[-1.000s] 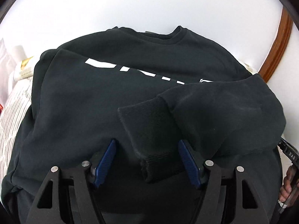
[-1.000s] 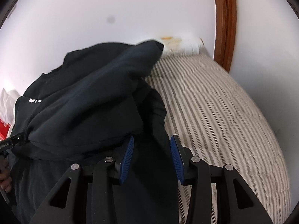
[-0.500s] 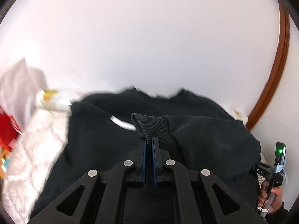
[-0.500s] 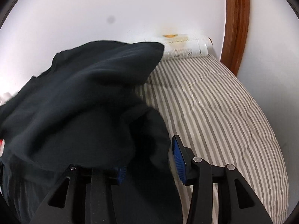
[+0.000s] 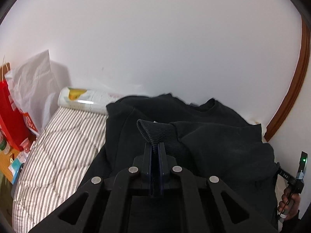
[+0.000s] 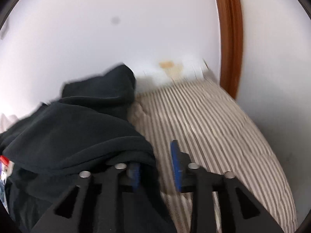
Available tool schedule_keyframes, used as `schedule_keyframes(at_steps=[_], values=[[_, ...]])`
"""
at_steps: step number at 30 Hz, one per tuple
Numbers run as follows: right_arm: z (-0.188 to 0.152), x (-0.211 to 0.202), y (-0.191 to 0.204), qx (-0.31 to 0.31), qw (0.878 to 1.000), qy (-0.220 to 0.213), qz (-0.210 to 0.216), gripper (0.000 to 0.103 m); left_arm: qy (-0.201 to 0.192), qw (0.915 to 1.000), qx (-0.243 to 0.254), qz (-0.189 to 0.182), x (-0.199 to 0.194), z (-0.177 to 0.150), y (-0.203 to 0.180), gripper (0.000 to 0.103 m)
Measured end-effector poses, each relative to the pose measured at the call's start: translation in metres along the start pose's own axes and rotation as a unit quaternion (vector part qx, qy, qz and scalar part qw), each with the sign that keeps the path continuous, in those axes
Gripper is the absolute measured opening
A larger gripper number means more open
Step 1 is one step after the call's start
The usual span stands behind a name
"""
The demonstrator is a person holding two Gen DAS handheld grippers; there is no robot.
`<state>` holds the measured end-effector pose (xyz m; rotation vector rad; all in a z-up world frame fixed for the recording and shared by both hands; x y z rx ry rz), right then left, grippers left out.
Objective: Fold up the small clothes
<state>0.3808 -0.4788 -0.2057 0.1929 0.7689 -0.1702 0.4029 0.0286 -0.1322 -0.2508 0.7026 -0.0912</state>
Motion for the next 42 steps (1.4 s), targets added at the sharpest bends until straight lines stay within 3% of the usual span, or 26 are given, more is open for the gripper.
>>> schedule_keyframes(at_steps=[3,10,14,17,21,24,26,28,30,35,42], values=[[-0.011,-0.004,0.003,-0.012,1.0,0.015,0.004,0.035,0.025,0.9997,0.002,0.009,0.011,-0.015,0.01,0.007],[0.002,-0.067,0.026,-0.053,0.997,-0.054,0.023,0.043,0.09,0.9955,-0.012,0.028,0.036,-0.059,0.033,0.011],[0.014,-0.068,0.055,-0.08,0.994,-0.061,0.038,0.047,0.086,0.9954,-0.022,0.035,0.034,-0.062,0.037,0.031],[0.021,-0.055,0.076,-0.093,0.993,-0.056,0.044,0.049,0.065,0.9973,-0.02,0.029,0.032,-0.05,0.034,0.066],[0.027,-0.027,0.089,-0.088,0.994,-0.045,0.035,0.052,0.067,0.9975,-0.002,0.025,0.047,-0.043,0.021,0.067],[0.017,0.01,0.085,-0.085,0.996,0.011,0.019,0.056,0.079,0.9966,0.002,0.024,0.062,-0.046,0.015,0.067],[0.006,0.022,0.084,-0.098,0.994,0.039,0.011,0.052,0.087,0.9959,0.003,0.026,0.069,-0.051,0.013,0.067],[-0.003,0.02,0.081,-0.107,0.994,0.029,0.023,0.033,0.092,0.9956,0.002,0.013,0.072,-0.055,0.01,0.067],[-0.01,0.016,0.077,-0.113,0.993,0.027,0.021,0.027,0.093,0.9957,0.007,0.005,0.071,-0.056,0.007,0.068],[-0.013,0.014,0.066,-0.078,0.996,0.031,0.033,0.029,0.09,0.9957,0.023,0.008,0.064,-0.057,0.002,0.067],[-0.015,-0.014,0.061,-0.084,0.996,0.025,-0.005,0.035,0.086,0.9959,0.019,0.023,0.043,-0.063,0.02,0.069]])
Point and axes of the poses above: each gripper's, at about its wrist camera, not at the fingertips, and x roughly the way its jaws point, y to its left, z to its top, the point moved 6 cm from there along x, roughly the way its jaws point, and after that the axes turned 3 degrees about -x, right-handed, at the moved point
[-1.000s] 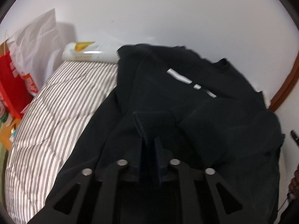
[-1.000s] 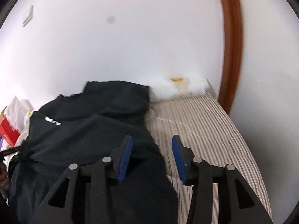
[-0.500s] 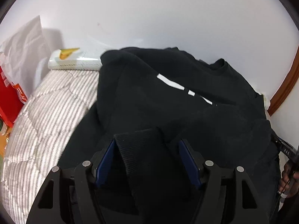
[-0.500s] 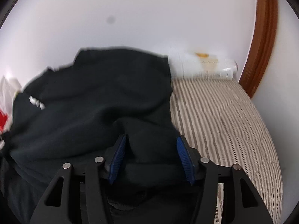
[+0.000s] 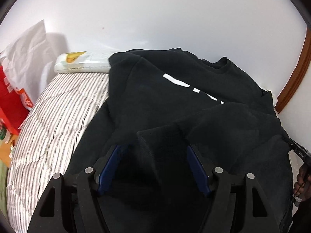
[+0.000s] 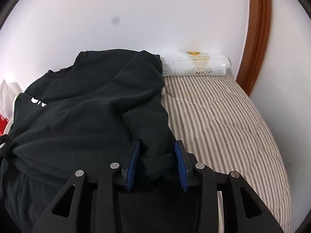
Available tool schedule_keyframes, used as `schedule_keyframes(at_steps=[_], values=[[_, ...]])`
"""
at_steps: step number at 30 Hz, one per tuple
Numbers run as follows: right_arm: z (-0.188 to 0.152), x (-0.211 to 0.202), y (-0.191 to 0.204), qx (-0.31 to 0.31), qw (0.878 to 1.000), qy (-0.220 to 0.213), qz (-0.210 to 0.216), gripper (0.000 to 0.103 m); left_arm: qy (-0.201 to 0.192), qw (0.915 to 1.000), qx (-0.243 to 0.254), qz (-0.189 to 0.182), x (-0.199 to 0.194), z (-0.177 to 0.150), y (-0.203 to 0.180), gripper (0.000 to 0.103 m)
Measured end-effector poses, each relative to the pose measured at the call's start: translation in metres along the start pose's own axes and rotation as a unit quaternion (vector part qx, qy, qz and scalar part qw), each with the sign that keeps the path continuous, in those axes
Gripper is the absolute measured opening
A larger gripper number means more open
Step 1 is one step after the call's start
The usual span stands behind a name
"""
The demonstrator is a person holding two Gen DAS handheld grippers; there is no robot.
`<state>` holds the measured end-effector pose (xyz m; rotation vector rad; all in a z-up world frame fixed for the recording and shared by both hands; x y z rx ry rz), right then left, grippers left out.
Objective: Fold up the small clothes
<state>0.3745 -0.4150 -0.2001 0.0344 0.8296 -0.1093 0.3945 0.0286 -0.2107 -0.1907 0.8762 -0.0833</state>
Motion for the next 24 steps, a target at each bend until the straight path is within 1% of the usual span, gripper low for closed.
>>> schedule_keyframes(at_steps=[4,8,9,11,14,17,20,24], values=[[-0.003,-0.024,0.002,-0.008,1.0,-0.018,-0.007,0.035,0.0,0.9999,-0.01,-0.005,-0.006,-0.004,0.006,0.069],[-0.01,-0.04,0.006,-0.006,1.0,-0.021,-0.005,0.036,0.002,0.9999,-0.008,-0.012,-0.012,-0.007,0.002,0.069],[-0.012,-0.045,0.007,-0.007,1.0,-0.022,-0.004,0.038,0.0,0.9999,-0.006,-0.011,-0.014,-0.009,0.002,0.07],[-0.017,-0.053,0.008,-0.008,1.0,-0.021,-0.008,0.038,0.0,0.9999,-0.006,-0.011,-0.02,-0.013,0.001,0.07],[-0.026,-0.067,0.009,-0.006,1.0,-0.02,-0.011,0.039,0.0,0.9999,-0.007,-0.008,-0.033,-0.021,0.003,0.074],[-0.037,-0.082,0.005,0.002,1.0,-0.012,-0.017,0.049,-0.01,0.9999,-0.004,-0.001,-0.056,-0.034,0.007,0.079],[-0.051,-0.103,0.003,0.005,1.0,-0.012,-0.019,0.052,-0.021,0.9998,-0.007,0.003,-0.082,-0.048,0.013,0.082],[-0.073,-0.129,0.003,-0.002,1.0,-0.009,-0.023,0.063,-0.029,0.9994,-0.016,0.008,-0.112,-0.069,0.025,0.084]])
Point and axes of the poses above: each gripper's, at about its wrist camera, not at the fingertips, and x roughly the way its jaws point, y to its left, z to its top, the point moved 6 cm from there along x, roughly the way its jaws point, and after that the axes turned 3 degrees about -x, right-handed, at the moved point
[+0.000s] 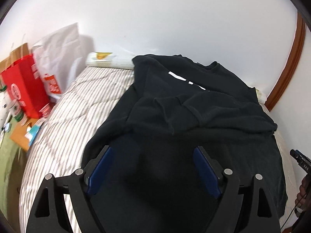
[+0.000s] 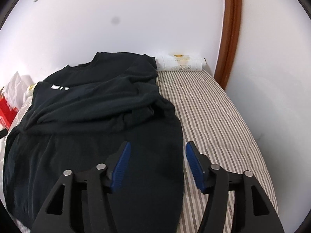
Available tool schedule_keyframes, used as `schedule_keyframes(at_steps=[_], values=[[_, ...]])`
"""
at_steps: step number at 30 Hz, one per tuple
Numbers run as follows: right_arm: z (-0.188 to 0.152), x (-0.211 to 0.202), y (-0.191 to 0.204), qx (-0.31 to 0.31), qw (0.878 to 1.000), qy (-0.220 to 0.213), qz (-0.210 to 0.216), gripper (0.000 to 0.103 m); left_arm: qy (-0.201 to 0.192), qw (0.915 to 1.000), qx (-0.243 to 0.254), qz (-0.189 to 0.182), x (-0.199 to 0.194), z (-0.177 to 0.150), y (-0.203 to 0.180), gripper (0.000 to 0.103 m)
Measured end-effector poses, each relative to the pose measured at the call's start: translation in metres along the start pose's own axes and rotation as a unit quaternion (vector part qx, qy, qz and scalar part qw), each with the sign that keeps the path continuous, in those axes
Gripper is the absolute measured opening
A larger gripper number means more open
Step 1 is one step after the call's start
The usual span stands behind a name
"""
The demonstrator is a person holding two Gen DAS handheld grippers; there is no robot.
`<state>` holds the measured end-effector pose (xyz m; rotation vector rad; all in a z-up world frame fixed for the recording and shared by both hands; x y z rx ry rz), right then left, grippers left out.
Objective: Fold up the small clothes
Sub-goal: 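Reach both tools to the sweatshirt hem and grasp it, then lift the hem with both tools and fold it toward the collar, then release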
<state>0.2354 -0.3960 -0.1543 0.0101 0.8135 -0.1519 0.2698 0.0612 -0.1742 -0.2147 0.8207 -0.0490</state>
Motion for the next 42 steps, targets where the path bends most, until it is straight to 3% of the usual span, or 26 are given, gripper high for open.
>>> schedule_keyframes(at_steps=[10,19,24,29,32,34,37,39,42], values=[[-0.066,-0.039,0.003,-0.012,1.0,0.019,-0.002,0.067,0.005,0.9991,-0.017,0.038,-0.051,-0.065,0.048,0.084],[-0.118,-0.048,0.015,-0.007,0.999,0.04,0.008,0.067,0.044,0.9984,-0.029,0.019,-0.05,-0.127,0.071,0.083],[-0.143,-0.042,0.016,0.001,0.999,0.052,0.011,0.067,0.029,0.9992,-0.019,0.019,-0.05,-0.14,0.065,0.08],[-0.144,-0.034,0.009,0.047,0.997,0.051,0.036,0.067,0.026,0.9995,-0.005,0.019,-0.044,-0.136,0.053,0.077],[-0.137,-0.027,0.014,0.037,0.998,0.046,0.024,0.065,0.024,0.9993,0.007,0.029,-0.04,-0.133,0.045,0.067],[-0.132,-0.023,0.02,0.023,0.999,0.041,0.019,0.055,0.025,0.9991,0.014,0.031,-0.038,-0.132,0.039,0.06],[-0.125,-0.02,0.024,0.024,0.998,0.04,0.029,0.038,0.029,0.9988,0.019,0.035,-0.035,-0.129,0.033,0.041],[-0.122,-0.02,0.025,0.018,0.999,0.037,0.031,0.018,0.035,0.999,0.004,0.029,-0.035,-0.127,0.034,0.016],[-0.122,-0.024,0.025,0.011,0.999,0.04,0.034,0.013,0.043,0.9985,-0.033,0.004,-0.038,-0.125,0.043,0.011]])
Point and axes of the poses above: each gripper's, at about its wrist camera, not at the fingertips, and x roughly the way its jaws point, y to its left, z to its top, the point moved 6 cm from there along x, roughly the way its jaws point, and after that the axes turned 3 degrees about -x, right-handed, at the moved point
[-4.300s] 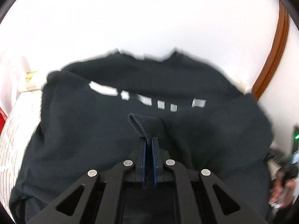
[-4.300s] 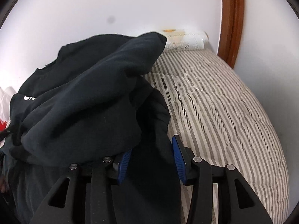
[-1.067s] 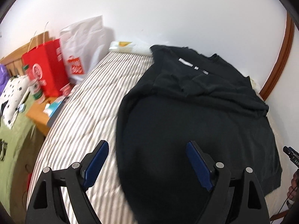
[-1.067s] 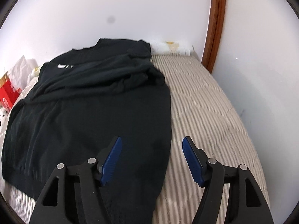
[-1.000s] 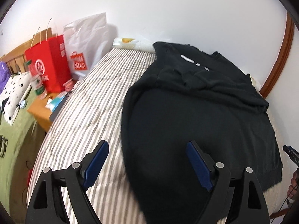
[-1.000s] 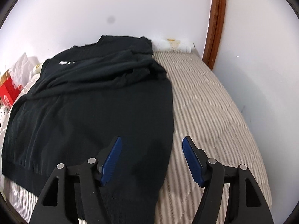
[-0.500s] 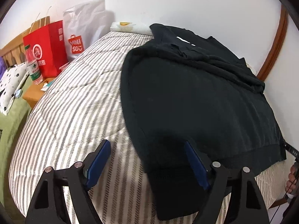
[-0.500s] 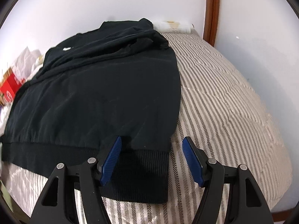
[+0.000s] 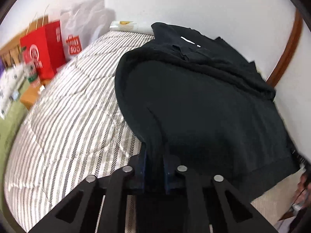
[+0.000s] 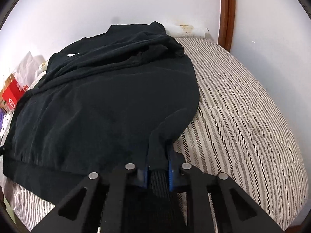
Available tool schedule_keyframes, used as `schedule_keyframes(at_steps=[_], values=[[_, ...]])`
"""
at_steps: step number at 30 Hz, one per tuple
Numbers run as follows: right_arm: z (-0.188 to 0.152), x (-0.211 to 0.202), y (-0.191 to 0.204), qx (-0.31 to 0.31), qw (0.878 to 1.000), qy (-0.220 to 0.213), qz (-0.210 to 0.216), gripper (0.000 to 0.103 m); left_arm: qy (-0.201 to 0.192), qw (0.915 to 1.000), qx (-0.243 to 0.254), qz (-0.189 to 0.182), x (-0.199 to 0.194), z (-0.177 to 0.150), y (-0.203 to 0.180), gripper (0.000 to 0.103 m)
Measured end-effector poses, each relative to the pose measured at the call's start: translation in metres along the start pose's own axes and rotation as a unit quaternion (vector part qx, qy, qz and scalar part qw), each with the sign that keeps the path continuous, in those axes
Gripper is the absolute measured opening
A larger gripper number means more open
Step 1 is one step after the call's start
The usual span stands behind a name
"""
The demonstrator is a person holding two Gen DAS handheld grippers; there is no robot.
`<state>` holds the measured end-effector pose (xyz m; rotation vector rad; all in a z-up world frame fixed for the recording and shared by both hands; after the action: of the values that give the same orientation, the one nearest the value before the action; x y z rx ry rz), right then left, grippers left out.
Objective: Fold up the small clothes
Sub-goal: 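Lift the hem with both tools and fold it toward the collar, then release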
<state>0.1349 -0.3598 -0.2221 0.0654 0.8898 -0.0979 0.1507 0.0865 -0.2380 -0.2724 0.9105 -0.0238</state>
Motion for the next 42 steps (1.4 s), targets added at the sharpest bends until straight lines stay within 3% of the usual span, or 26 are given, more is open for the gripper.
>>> schedule_keyframes(at_steps=[5,9,22,32,42], values=[[-0.01,-0.022,-0.006,-0.002,1.0,-0.002,0.017,0.011,-0.009,0.9991,-0.02,-0.035,-0.021,-0.002,0.004,0.009],[-0.019,-0.046,-0.006,-0.002,1.0,-0.014,0.024,0.01,-0.031,0.9988,-0.01,-0.036,-0.046,-0.006,-0.002,0.008],[-0.023,-0.164,-0.005,-0.016,0.994,-0.105,0.036,0.01,-0.112,0.9905,-0.015,-0.077,-0.132,-0.007,-0.013,0.008],[-0.01,-0.17,-0.003,0.002,0.991,-0.128,0.044,0.01,-0.133,0.9892,-0.01,-0.061,-0.13,0.013,-0.019,0.008],[0.067,-0.145,-0.01,0.028,0.989,-0.137,0.048,0.011,-0.152,0.9871,-0.003,-0.05,-0.105,0.082,-0.043,0.008]])
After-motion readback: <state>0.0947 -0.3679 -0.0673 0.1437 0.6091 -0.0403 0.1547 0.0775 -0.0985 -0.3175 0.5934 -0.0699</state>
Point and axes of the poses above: each gripper's, at about its wrist camera, not at the fingertips, and x roughly the way its jaws point, y to its left, z to its top, the point moved 6 cm from there along x, roughly the way its jaws point, and after that the axes turned 3 degrees about -x, right-handed, at the moved point
